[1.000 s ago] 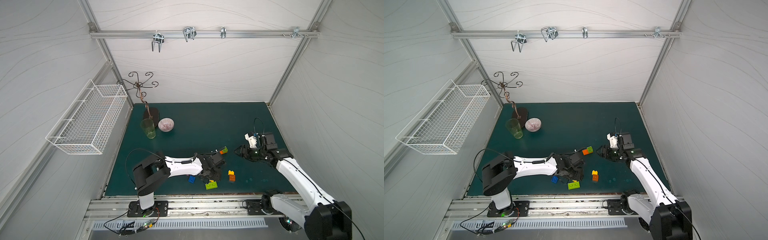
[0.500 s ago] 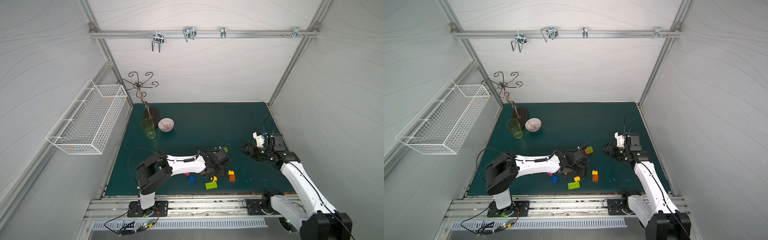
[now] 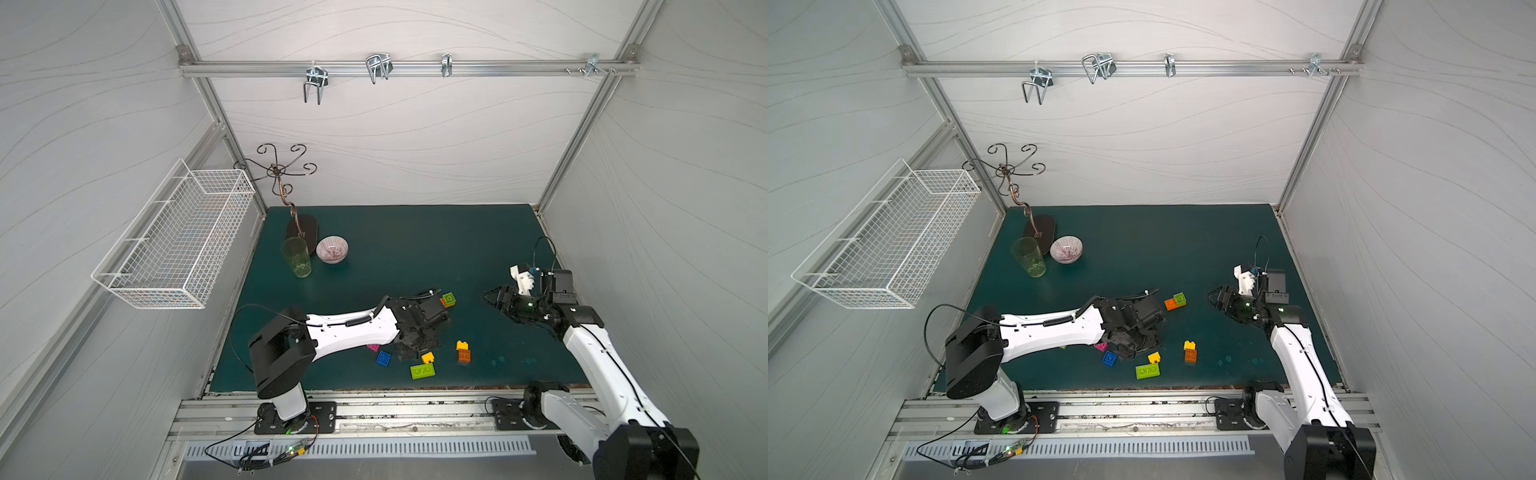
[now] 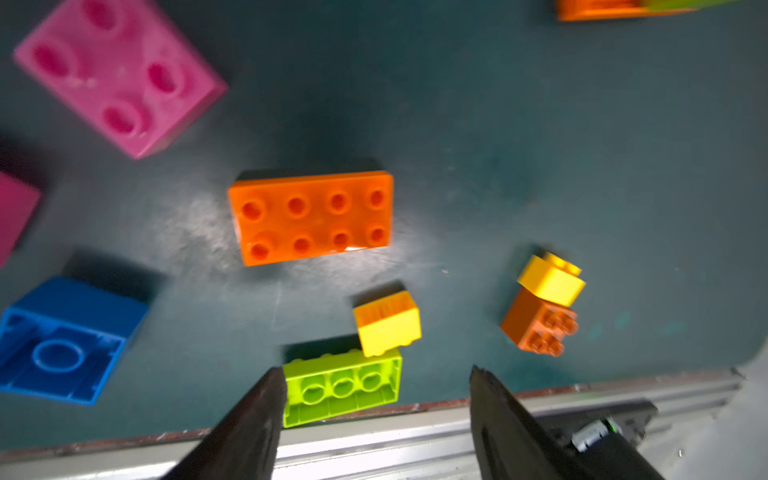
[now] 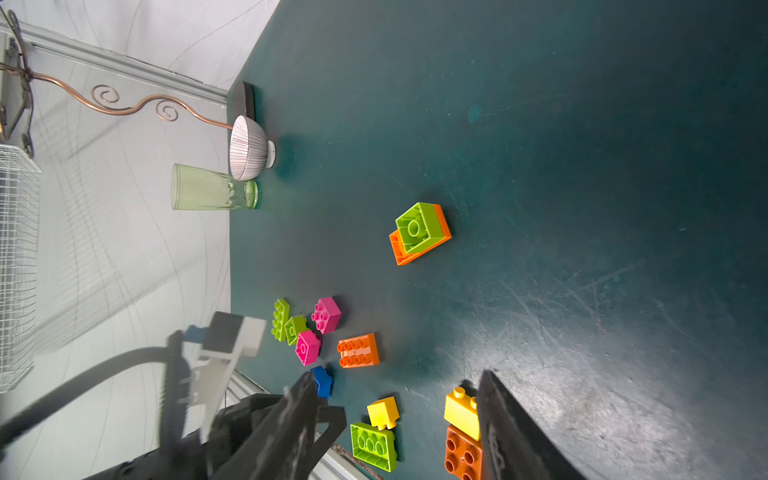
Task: Assemble the letter p with lego
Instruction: Pick up the lego brick from the center of the board.
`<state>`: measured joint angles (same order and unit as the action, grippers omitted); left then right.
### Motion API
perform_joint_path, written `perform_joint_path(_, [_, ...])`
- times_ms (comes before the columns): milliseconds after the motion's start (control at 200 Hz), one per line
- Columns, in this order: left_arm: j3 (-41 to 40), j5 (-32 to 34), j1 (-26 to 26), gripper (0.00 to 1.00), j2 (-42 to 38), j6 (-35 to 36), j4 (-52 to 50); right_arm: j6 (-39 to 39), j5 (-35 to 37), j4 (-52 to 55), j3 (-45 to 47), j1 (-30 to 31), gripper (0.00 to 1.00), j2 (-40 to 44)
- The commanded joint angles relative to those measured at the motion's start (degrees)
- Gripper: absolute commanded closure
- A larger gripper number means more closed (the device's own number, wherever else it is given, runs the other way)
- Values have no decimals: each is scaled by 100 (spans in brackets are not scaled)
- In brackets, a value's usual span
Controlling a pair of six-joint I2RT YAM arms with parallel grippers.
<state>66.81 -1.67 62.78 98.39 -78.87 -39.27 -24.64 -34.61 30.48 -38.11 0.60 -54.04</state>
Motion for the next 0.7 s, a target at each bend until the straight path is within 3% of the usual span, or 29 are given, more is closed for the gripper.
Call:
perform_joint_path(0, [537, -109, -12, 27, 263, -748, -368, -14, -198, -77, 66, -40, 38, 18])
perform_joint_path(305, [1783, -331, 49, 23, 1396, -840, -1447, -5, -231, -121, 93, -34, 38, 94])
perform_joint_path(515, [1842, -467, 83, 20, 1724, -946, -1370, -23, -335, -199, 137, -34, 38, 79])
perform_joint_path(695, [1819, -616, 85, 27, 1933, -1059, -1195, -23, -355, -224, 155, -34, 38, 63])
